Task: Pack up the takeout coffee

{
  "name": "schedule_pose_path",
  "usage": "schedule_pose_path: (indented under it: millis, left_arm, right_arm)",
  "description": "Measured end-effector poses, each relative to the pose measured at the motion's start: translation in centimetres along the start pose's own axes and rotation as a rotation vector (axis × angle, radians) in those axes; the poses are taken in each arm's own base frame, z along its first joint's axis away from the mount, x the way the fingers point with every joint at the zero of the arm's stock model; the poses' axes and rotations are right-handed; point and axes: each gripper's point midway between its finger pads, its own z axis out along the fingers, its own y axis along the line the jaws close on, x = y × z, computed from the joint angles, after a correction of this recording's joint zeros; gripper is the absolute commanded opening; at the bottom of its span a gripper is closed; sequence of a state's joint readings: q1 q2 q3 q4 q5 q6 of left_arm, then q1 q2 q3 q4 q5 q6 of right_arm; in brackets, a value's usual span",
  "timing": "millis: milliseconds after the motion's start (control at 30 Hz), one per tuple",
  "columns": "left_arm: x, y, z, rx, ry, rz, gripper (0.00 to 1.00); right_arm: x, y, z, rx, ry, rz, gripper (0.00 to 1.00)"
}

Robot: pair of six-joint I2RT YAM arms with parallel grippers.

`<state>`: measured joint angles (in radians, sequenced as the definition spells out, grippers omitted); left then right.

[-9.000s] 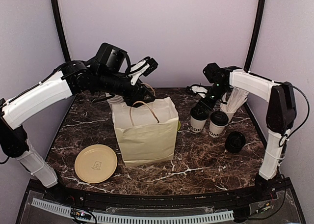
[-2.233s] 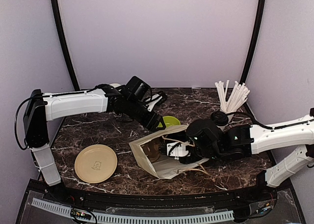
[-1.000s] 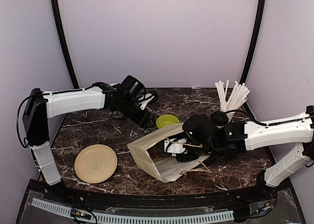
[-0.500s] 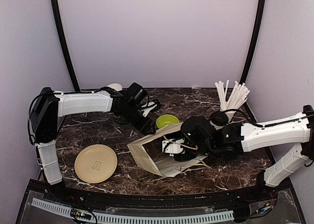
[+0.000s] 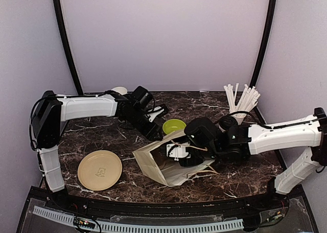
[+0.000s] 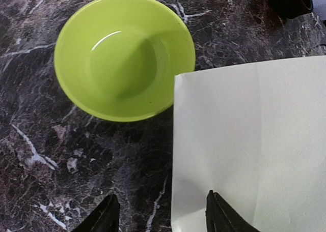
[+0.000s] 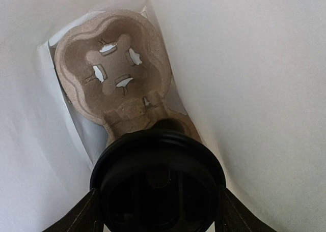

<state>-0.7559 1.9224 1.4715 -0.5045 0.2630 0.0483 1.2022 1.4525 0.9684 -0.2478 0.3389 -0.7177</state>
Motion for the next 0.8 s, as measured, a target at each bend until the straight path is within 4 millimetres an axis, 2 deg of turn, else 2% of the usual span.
schedule_pose_path:
  millis: [367,500,633,800]
  left_arm:
    - [1.9,-4.5,0.4,0.273,0.03,0.002,0.58]
    - [2.0,-6.2,0.2,0.337,0.034,0.024,0.64]
    - [2.3,-5.3,0.4,0.281,0.049,0.028,0.68]
    - [1.8,-1.9,-0.5,0.167,0.026,-0.001,0.69]
  right_arm:
    - [-0.8,1.7,-2.0,-0.184,0.016,0.025,0.42]
    - [-1.1,2.4,-2.5,-0.26,0.029,0.021,0.42]
    - [-1.6,2.7,-2.3,-0.309,0.045,0.014,0.42]
    - [-2.4,2.9,-2.2,-0.369,0.059,0.009,0.41]
